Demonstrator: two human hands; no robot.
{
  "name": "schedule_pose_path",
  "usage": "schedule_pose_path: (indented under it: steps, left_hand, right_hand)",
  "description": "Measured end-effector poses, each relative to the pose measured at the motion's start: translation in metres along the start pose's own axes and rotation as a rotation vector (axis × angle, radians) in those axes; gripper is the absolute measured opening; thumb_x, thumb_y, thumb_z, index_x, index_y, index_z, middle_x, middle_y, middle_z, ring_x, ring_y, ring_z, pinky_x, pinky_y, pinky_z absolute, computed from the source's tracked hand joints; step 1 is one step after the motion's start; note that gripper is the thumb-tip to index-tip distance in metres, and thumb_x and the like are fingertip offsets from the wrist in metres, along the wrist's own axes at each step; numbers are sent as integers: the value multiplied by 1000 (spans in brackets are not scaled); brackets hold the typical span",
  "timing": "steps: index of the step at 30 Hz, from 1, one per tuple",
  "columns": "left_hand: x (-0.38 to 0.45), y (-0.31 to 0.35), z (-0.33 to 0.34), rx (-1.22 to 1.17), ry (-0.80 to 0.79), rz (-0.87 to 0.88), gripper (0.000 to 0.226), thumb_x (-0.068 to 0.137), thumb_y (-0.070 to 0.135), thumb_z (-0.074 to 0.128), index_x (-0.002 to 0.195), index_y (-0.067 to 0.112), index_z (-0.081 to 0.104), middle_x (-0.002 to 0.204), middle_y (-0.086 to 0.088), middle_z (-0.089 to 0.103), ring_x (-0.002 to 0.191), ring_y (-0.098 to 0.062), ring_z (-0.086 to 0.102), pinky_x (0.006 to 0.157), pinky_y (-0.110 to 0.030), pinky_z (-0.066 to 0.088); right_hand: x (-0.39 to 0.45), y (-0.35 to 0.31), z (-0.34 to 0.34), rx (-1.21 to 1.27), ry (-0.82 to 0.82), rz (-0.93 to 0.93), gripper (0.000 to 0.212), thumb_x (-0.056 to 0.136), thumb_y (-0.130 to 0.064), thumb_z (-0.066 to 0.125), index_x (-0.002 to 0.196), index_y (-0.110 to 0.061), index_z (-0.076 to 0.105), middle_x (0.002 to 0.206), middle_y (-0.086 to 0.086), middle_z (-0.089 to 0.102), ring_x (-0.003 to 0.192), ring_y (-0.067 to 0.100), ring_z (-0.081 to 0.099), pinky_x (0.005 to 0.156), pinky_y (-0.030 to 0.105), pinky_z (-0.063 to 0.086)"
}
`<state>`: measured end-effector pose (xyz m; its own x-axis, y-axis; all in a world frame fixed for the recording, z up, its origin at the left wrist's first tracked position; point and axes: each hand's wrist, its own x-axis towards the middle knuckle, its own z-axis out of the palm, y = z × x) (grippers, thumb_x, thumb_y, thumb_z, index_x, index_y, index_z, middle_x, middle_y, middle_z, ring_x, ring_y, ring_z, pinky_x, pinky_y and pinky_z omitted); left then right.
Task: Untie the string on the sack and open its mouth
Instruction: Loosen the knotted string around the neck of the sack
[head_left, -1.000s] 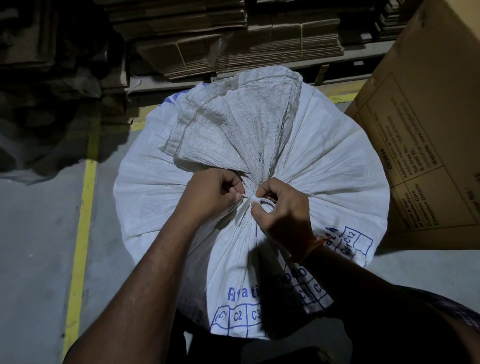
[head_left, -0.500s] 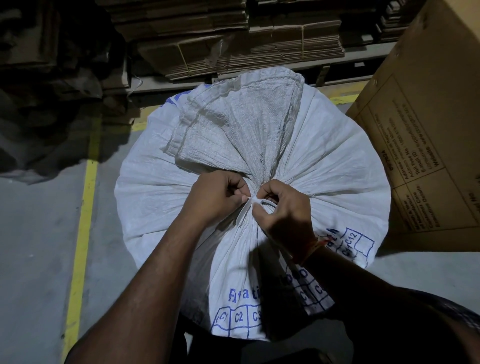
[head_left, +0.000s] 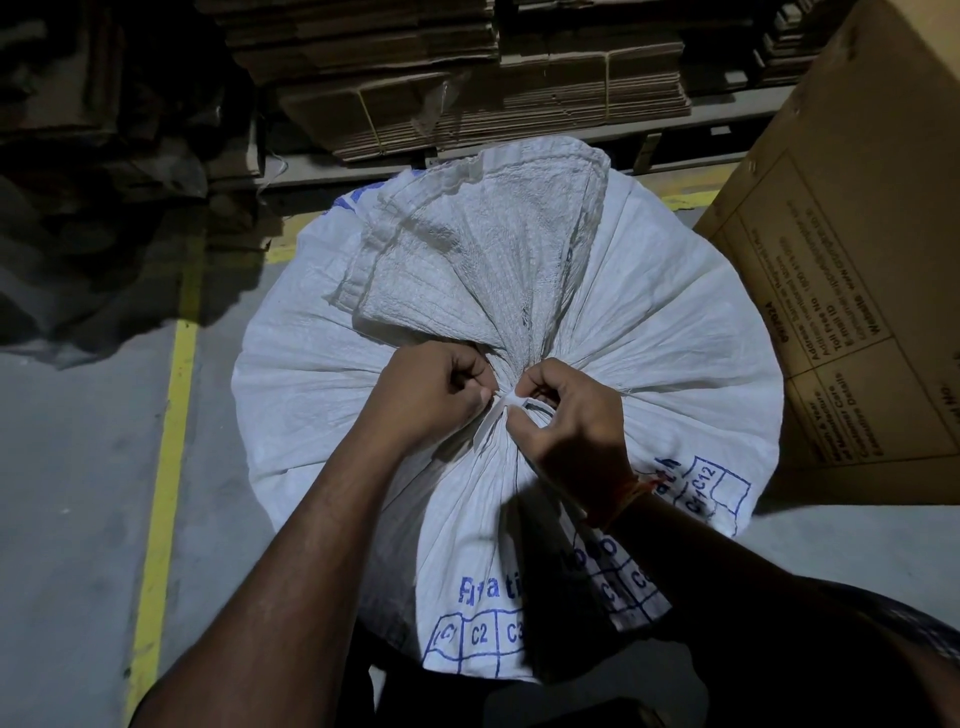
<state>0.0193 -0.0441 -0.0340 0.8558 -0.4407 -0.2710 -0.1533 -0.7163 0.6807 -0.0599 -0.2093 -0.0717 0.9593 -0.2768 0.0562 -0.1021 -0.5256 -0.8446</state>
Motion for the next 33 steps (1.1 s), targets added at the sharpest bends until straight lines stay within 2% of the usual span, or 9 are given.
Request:
schedule_pose_path:
  steps: [10, 13, 16, 18, 19, 23, 26, 28, 33]
  left_hand:
    - [3, -2, 0, -1, -25, -11, 11, 84, 16, 76, 86, 25, 82, 79, 8, 79, 76, -5, 73, 73, -23, 54]
    - [1, 0, -1, -14, -17, -3, 6, 88, 22, 75, 86, 23, 81, 81, 8, 79, 78, -5, 72, 77, -30, 57]
    - [-3, 4, -2, -49, -10, -16, 13, 88, 36, 78, 84, 23, 80, 78, 6, 77, 77, -10, 71, 75, -33, 57]
    - [-5, 6, -4, -89, -46, -57, 16, 81, 42, 84, 87, 28, 81, 79, 6, 79, 78, -12, 73, 74, -31, 58]
    - [-5, 6, -5, -95, -63, -64, 19, 77, 43, 87, 89, 29, 81, 79, 6, 79, 77, -13, 74, 74, -31, 59]
    - [-6, 5, -7, -95, -81, -40, 19, 75, 35, 90, 89, 27, 81, 77, 5, 78, 65, -3, 67, 72, -28, 58]
    - [-4, 6, -6, -98, -78, -19, 14, 76, 27, 88, 88, 26, 81, 76, 3, 77, 62, -3, 63, 75, -31, 58]
    - [-3, 5, -5, -91, -75, -14, 12, 78, 23, 85, 88, 25, 81, 70, 5, 74, 59, -2, 60, 71, -27, 55]
    - [-3, 8, -5, -64, -69, 1, 13, 79, 16, 80, 85, 27, 82, 62, 12, 65, 55, 2, 54, 67, -22, 47]
  right_hand:
    - [1, -1, 0, -15, -2, 18, 12, 72, -21, 75, 79, -20, 64, 72, -5, 68, 73, 14, 69, 72, 38, 57]
    - [1, -1, 0, -11, -4, 19, 13, 72, -22, 75, 80, -19, 65, 72, -4, 68, 73, 16, 69, 71, 39, 57]
    - [1, -3, -2, 0, -1, 16, 15, 74, -18, 79, 80, -18, 64, 70, -7, 65, 71, 9, 66, 70, 29, 56]
    - [0, -6, -6, -11, 8, 15, 19, 75, -18, 81, 81, -17, 64, 68, -8, 62, 68, 4, 61, 65, 16, 48]
    - [-1, -8, -9, -20, 12, 17, 20, 74, -20, 82, 81, -17, 63, 68, -8, 61, 66, 5, 59, 63, 15, 46]
    - [-2, -12, -20, -205, 34, -86, 21, 67, -22, 80, 77, -17, 62, 69, -5, 61, 68, 16, 59, 66, 32, 49]
    - [-5, -9, -24, -289, 55, -152, 20, 63, -18, 82, 67, -17, 62, 69, -2, 60, 71, 18, 56, 71, 25, 38]
    - [-6, -8, -23, -308, 69, -173, 18, 63, -15, 82, 65, -16, 63, 70, -1, 60, 72, 18, 57, 72, 21, 33]
    - [-7, -3, -21, -302, 64, -205, 12, 66, -17, 77, 65, -14, 66, 74, -2, 62, 75, 16, 58, 75, 29, 42]
